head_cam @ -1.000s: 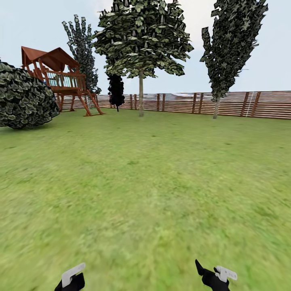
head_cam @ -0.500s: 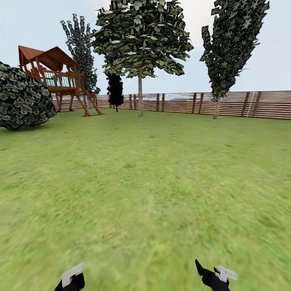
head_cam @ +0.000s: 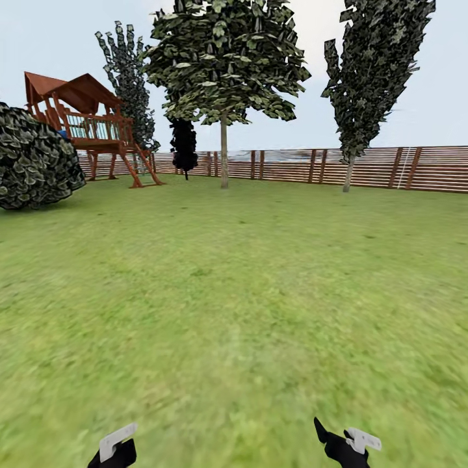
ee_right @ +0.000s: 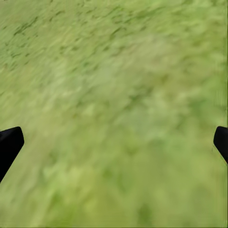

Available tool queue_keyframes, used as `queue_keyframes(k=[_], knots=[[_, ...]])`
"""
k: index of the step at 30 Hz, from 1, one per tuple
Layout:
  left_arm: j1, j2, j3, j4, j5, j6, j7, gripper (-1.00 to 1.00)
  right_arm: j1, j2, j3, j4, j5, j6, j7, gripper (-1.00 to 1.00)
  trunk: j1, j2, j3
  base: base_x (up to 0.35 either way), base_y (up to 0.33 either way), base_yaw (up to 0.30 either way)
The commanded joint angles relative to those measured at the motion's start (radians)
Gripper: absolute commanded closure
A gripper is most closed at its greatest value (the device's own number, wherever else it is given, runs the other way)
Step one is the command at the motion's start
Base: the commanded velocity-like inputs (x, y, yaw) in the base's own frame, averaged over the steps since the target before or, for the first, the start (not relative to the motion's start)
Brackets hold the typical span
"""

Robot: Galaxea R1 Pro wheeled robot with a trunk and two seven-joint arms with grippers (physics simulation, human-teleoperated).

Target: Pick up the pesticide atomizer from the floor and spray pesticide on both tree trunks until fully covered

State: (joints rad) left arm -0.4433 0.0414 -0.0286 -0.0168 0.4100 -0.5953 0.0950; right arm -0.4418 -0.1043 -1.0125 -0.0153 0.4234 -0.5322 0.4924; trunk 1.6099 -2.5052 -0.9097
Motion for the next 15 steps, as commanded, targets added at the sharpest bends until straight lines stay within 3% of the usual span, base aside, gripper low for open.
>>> queue_keyframes(k=[1, 15], knots=[[0.000, 0.000, -0.001, 0.000, 0.000, 0.000, 0.000, 1.00, 0.000, 0.000, 0.000, 0.000, 0.000, 0.000, 0.000, -1.00, 0.000, 0.000, 0.000, 0.307, -0.144, 0.000], [0.000, 0.000, -0.001, 0.000, 0.000, 0.000, 0.000, 1.00, 0.000, 0.000, 0.000, 0.000, 0.000, 0.000, 0.000, -1.00, 0.000, 0.000, 0.000, 0.307, -0.144, 0.000]])
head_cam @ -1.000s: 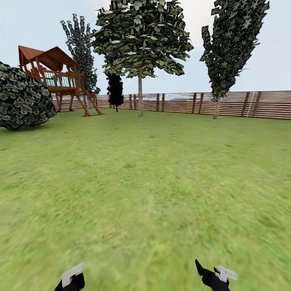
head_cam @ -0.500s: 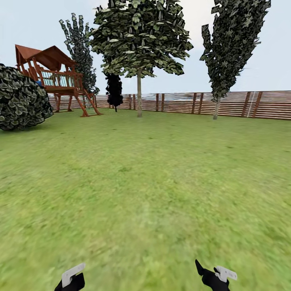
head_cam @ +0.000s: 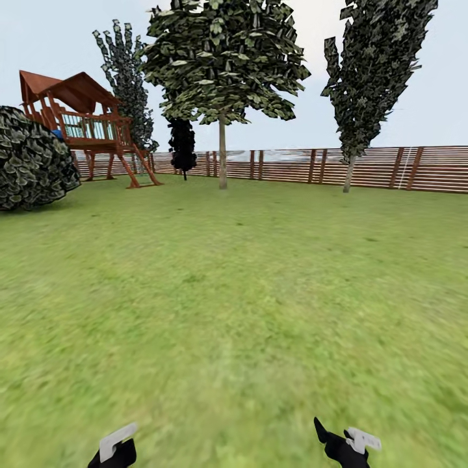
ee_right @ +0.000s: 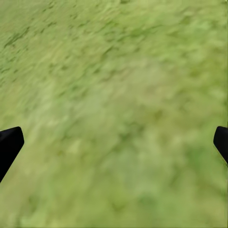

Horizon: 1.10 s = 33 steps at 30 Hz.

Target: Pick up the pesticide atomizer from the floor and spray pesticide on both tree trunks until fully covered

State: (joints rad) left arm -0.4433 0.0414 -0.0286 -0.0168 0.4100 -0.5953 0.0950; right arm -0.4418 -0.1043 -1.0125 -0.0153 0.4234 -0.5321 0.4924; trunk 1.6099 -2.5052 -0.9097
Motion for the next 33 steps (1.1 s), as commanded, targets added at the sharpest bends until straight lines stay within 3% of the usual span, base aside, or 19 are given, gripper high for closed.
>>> queue_keyframes(k=[1, 33], knots=[[0.000, 0.000, -0.001, 0.000, 0.000, 0.000, 0.000, 1.00, 0.000, 0.000, -0.001, 0.000, 0.000, 0.000, 0.000, -1.00, 0.000, 0.000, 0.000, 0.307, -0.144, 0.000], [0.000, 0.000, -0.001, 0.000, 0.000, 0.000, 0.000, 1.00, 0.000, 0.000, 0.000, 0.000, 0.000, 0.000, 0.000, -1.00, 0.000, 0.000, 0.000, 0.307, -0.144, 0.000]])
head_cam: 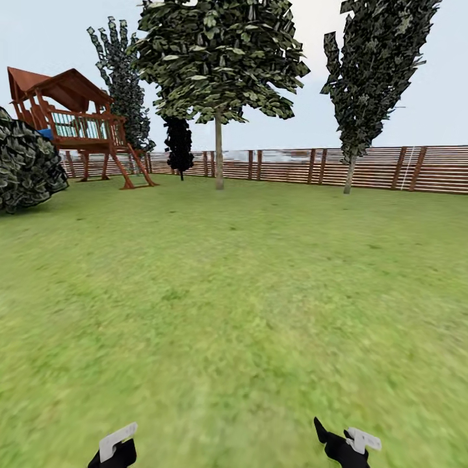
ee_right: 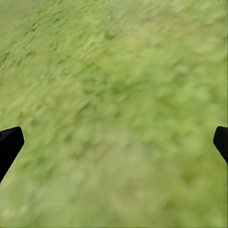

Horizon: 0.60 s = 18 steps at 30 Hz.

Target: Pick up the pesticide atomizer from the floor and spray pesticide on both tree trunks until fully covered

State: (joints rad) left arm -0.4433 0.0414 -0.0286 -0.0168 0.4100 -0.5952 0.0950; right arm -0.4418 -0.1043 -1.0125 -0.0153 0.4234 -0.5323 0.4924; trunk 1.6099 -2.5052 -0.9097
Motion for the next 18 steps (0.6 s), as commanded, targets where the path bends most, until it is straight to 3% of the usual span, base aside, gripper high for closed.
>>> queue_keyframes(k=[1, 18], knots=[[0.000, 0.000, -0.001, 0.000, 0.000, 0.000, 0.000, 1.00, 0.000, 0.000, 0.000, 0.000, 0.000, 0.000, 0.000, -1.00, 0.000, 0.000, 0.000, 0.307, -0.144, 0.000], [0.000, 0.000, -0.001, 0.000, 0.000, 0.000, 0.000, 1.00, 0.000, 0.000, 0.000, 0.000, 0.000, 0.000, 0.000, -1.00, 0.000, 0.000, 0.000, 0.307, -0.144, 0.000]])
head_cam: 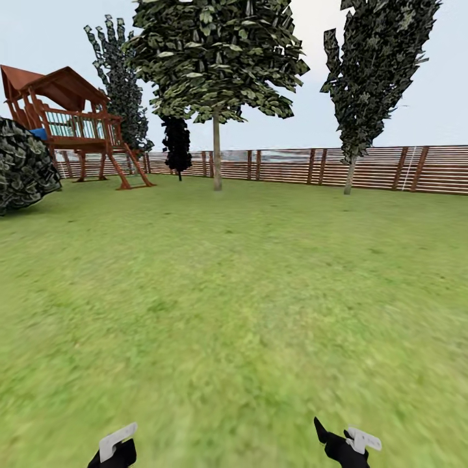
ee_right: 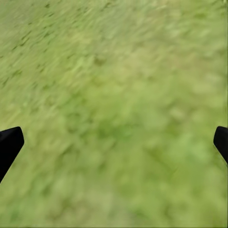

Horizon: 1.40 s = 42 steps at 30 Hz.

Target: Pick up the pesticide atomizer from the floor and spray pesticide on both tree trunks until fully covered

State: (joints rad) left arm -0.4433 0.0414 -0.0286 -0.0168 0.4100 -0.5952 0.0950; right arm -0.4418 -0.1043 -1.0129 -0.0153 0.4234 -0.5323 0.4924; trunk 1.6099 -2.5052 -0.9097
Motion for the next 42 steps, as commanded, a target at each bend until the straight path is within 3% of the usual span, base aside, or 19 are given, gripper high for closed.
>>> queue_keyframes(k=[1, 11, 16, 22, 26, 31, 32, 42], knots=[[0.000, 0.000, -0.001, 0.000, 0.000, 0.000, 0.000, 1.00, 0.000, 0.000, 0.000, 0.000, 0.000, 0.000, 0.000, -1.00, 0.000, 0.000, 0.000, 0.307, -0.144, 0.000], [0.000, 0.000, 0.000, 0.000, 0.000, 0.000, -0.001, 1.00, 0.000, 0.006, 0.000, 0.000, 0.000, 0.001, 0.000, -1.00, 0.000, 0.000, 0.000, 0.307, -0.144, 0.000], [-0.029, 0.021, -0.001, -0.029, 0.001, -0.028, -0.002, 1.00, 0.000, -0.009, 0.002, 0.000, 0.006, -0.010, 0.006, -1.00, 0.000, 0.000, 0.000, 0.000, 0.000, 0.000], [-0.064, 0.025, -0.005, -0.064, -0.035, -0.060, 0.000, 1.00, 0.000, -0.010, 0.002, 0.000, 0.005, -0.009, 0.003, -1.00, 0.000, 0.000, 0.000, 0.000, 0.000, 0.000], [-0.083, 0.027, -0.005, -0.087, -0.037, -0.063, 0.000, 1.00, 0.000, -0.009, 0.002, 0.000, 0.005, -0.008, 0.001, -1.00, 0.000, 0.000, 0.000, 0.063, 0.000, 0.000], [-0.083, 0.028, -0.005, -0.115, -0.037, -0.063, 0.000, 1.00, 0.000, -0.008, 0.002, 0.000, 0.005, -0.008, 0.001, -1.00, 0.000, 0.000, 0.000, 0.291, 0.000, 0.000], [-0.083, 0.028, -0.005, -0.207, -0.037, -0.063, 0.000, 1.00, 0.000, -0.008, 0.002, 0.000, 0.006, -0.008, 0.001, -1.00, 0.000, 0.000, 0.000, 0.326, 0.000, 0.000], [-0.082, 0.028, -0.005, -0.207, -0.037, -0.063, 0.000, 1.00, 0.000, -0.008, 0.002, 0.000, 0.006, -0.008, 0.000, -1.00, 0.000, 0.000, 0.000, 0.329, 0.000, 0.038]])
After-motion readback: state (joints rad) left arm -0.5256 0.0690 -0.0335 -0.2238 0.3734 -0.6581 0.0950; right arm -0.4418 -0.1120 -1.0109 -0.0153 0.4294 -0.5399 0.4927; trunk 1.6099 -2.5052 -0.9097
